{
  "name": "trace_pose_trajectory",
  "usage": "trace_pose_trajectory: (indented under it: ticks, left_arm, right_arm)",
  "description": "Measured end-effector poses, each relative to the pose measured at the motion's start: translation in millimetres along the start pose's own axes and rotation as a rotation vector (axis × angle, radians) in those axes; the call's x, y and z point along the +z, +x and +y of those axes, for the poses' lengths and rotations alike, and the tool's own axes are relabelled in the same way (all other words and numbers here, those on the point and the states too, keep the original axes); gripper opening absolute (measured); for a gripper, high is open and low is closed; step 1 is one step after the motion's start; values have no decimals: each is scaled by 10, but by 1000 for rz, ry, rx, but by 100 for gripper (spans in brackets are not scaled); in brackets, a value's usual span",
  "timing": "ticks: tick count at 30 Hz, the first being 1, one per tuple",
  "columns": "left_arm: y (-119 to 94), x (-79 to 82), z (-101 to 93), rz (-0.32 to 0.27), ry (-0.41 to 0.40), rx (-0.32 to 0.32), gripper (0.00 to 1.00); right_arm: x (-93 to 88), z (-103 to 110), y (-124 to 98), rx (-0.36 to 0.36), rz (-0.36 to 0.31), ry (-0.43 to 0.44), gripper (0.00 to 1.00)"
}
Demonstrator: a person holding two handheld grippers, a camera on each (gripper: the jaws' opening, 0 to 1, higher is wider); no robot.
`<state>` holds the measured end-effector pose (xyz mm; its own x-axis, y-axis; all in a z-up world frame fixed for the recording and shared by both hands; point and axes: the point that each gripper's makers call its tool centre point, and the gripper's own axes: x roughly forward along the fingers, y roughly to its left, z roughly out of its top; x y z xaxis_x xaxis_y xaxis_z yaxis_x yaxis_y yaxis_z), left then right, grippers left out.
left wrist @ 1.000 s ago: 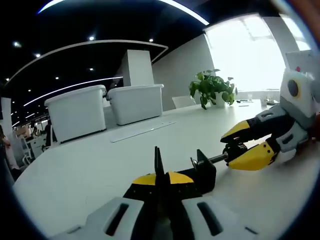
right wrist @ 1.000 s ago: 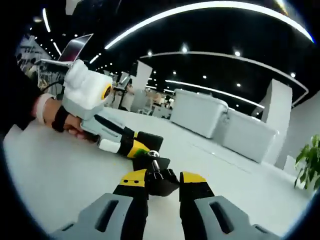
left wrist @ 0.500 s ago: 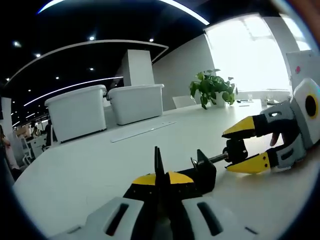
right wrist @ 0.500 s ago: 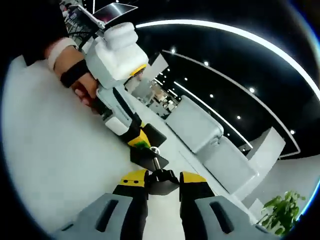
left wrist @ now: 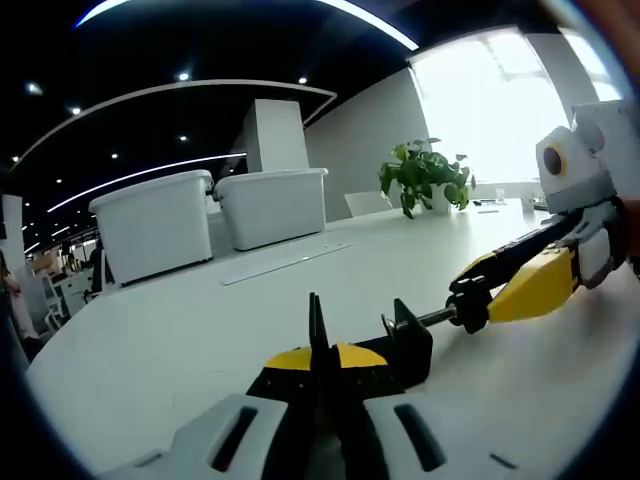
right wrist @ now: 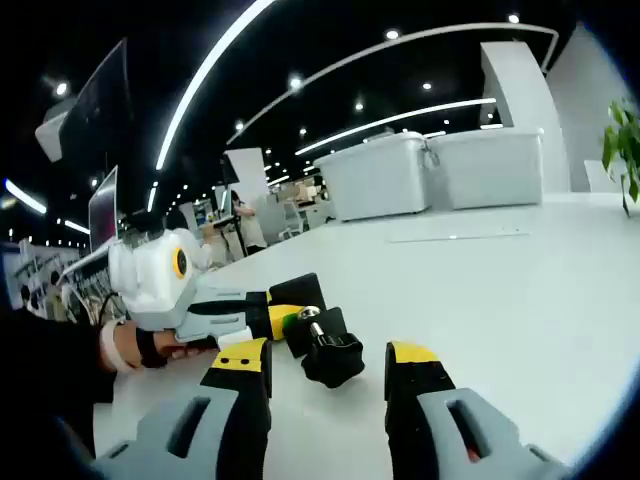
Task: Clamp the fixed fixture on the desktop, loosen the retaining clip, secure it to the edge of the desk, and tighten the retaining clip.
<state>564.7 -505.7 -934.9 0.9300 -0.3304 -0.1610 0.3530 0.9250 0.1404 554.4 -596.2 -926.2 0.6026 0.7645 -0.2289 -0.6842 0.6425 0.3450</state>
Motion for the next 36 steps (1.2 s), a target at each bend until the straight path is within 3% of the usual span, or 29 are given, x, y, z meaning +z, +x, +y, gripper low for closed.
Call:
trace_pose_trajectory:
  ticks: [3, 10, 13, 16, 18, 21, 26, 28, 30, 36]
  left_arm:
    - [1, 0, 1, 0, 1, 1, 6]
    - [5, -1, 1, -1, 2, -1, 6]
    - [4, -2, 0, -1, 3, -1, 6]
    - [4, 0, -3, -3, 3, -2, 6]
    - [5, 3, -4, -4, 3, -2, 6]
    - [2, -1, -3, -3, 3, -1, 6]
    - [0, -5, 2, -1, 5, 3, 6]
    - [-1, -6, 3, 0, 5, 3, 6]
    - [-4, -5, 3, 0, 5, 3, 6]
    - [-12, -5, 2, 0, 5, 3, 6]
  right_arm:
    - [-16, -94, 49, -11, 16, 46, 30]
    - [-56, -68, 128, 23, 36, 306, 23]
    - [-74, -52, 120, 35, 39, 298, 23]
    - [-56, -10, 105, 42, 35, 129, 22]
    - [-17, 34, 102, 43, 17, -91, 22]
    - [11, 99, 92, 13, -13, -341, 22]
    - [21, 152, 89, -43, -31, -599, 22]
    - [21, 204, 83, -74, -42, -799, 22]
    - [15, 229, 107, -96, -45, -945, 22]
    - [11, 286, 108, -112, -59, -1184, 23]
